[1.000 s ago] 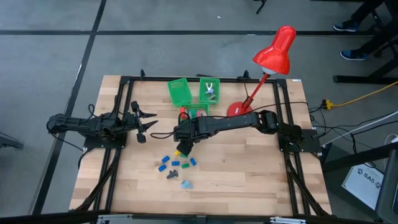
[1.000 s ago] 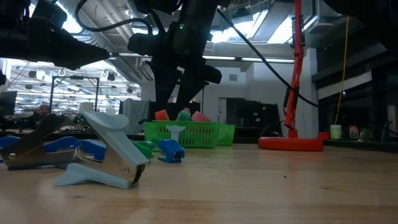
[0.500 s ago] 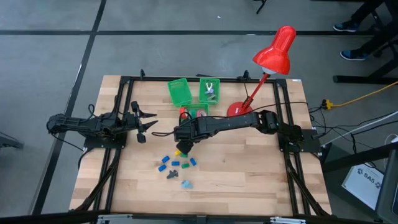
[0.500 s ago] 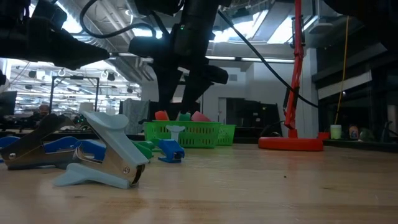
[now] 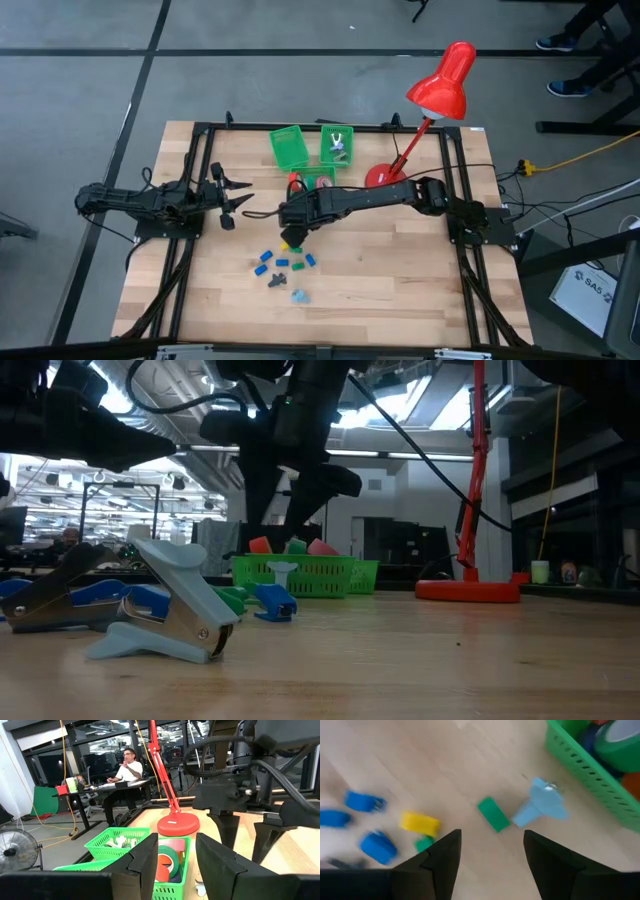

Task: Pick and place Stapler, Stapler remover, tape
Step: Put the blue staple remover into the right green bin

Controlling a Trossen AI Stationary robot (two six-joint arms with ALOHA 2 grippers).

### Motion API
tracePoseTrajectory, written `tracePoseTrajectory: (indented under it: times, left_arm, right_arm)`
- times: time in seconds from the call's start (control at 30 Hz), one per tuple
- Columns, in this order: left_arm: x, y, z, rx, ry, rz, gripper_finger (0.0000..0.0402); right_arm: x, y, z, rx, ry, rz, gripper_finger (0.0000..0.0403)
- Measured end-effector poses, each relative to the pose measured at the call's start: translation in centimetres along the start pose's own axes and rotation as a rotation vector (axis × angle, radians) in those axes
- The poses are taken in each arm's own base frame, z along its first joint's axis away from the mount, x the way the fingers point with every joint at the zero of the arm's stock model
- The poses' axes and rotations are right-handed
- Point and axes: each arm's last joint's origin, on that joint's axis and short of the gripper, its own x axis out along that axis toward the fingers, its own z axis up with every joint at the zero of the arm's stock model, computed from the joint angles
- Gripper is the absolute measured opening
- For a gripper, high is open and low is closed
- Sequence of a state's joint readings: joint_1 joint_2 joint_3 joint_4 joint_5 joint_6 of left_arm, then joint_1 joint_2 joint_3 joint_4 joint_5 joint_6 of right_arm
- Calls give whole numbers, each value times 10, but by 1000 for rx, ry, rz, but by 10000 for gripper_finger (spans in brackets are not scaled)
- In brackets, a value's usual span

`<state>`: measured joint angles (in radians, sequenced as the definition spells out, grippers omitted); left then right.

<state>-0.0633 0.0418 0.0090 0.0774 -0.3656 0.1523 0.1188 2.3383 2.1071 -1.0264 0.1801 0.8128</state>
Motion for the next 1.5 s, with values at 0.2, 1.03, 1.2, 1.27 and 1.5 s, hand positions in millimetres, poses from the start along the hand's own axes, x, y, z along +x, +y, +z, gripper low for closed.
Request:
tracePoseTrajectory:
  times: [0.2, 1.03, 1.2, 1.27, 1.5]
  left_arm:
    - [0, 0, 0, 0, 0, 0, 127]
    - [0, 0, 0, 1, 2, 0, 127]
    - [0, 0, 0, 2, 5, -1, 127]
    - [0, 0, 0, 2, 4, -1, 128]
    - [0, 0, 0, 1, 3, 0, 127]
  right_arm:
    - [0, 5, 2, 133, 6, 74, 220]
    - [31, 0, -9, 471, 10, -91, 220]
    - [45, -5, -6, 485, 17, -114, 220]
    - [51, -9, -4, 522, 21, -130, 220]
    - [60, -19, 5, 670, 13, -148, 220]
